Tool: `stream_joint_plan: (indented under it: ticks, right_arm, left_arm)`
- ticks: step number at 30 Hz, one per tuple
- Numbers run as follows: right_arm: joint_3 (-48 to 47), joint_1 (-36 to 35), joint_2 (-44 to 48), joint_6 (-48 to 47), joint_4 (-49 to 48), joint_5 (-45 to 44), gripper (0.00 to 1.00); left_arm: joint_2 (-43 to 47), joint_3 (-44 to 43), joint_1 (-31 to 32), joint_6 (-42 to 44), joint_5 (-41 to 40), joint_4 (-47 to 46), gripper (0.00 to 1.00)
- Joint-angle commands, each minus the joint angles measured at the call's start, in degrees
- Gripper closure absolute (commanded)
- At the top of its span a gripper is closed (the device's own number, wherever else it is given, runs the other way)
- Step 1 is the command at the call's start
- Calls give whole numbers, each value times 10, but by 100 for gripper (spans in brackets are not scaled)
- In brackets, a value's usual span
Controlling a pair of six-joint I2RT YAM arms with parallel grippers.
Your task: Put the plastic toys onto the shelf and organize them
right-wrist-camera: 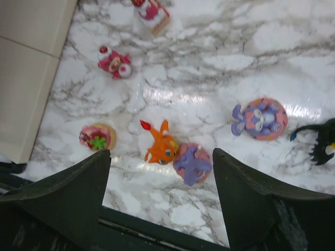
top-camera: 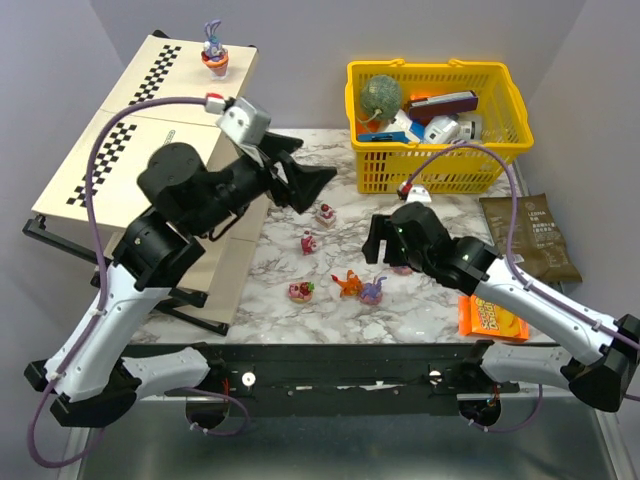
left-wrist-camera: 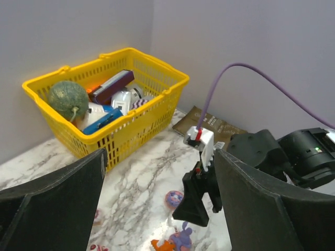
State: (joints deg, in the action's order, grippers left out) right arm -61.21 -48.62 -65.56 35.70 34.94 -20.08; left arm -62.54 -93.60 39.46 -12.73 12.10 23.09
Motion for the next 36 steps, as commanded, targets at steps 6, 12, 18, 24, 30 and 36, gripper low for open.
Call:
stream_joint_plan:
  ticks: [6, 12, 18, 24, 30, 36]
  right_arm:
    - [83, 3, -18, 59, 46, 115, 29]
    - [83, 4, -55, 64, 33, 108, 40]
    - [87, 8, -98, 72, 32, 104, 52]
    - [89, 10, -108, 78, 30, 95, 64]
    - [89, 12, -112, 83, 30, 72, 73]
    - [86, 12, -106, 88, 36, 58, 99]
  left_arm:
    - [-36, 35, 182, 46, -299, -3, 9]
    - [-56, 44, 200, 28, -316, -1, 9]
    - [-61, 55, 200, 8, -321, 5, 8]
    - [-59, 69, 200, 1, -320, 6, 7]
    - [-60, 78, 200, -3, -322, 11, 7]
    - [-59, 85, 200, -6, -323, 14, 6]
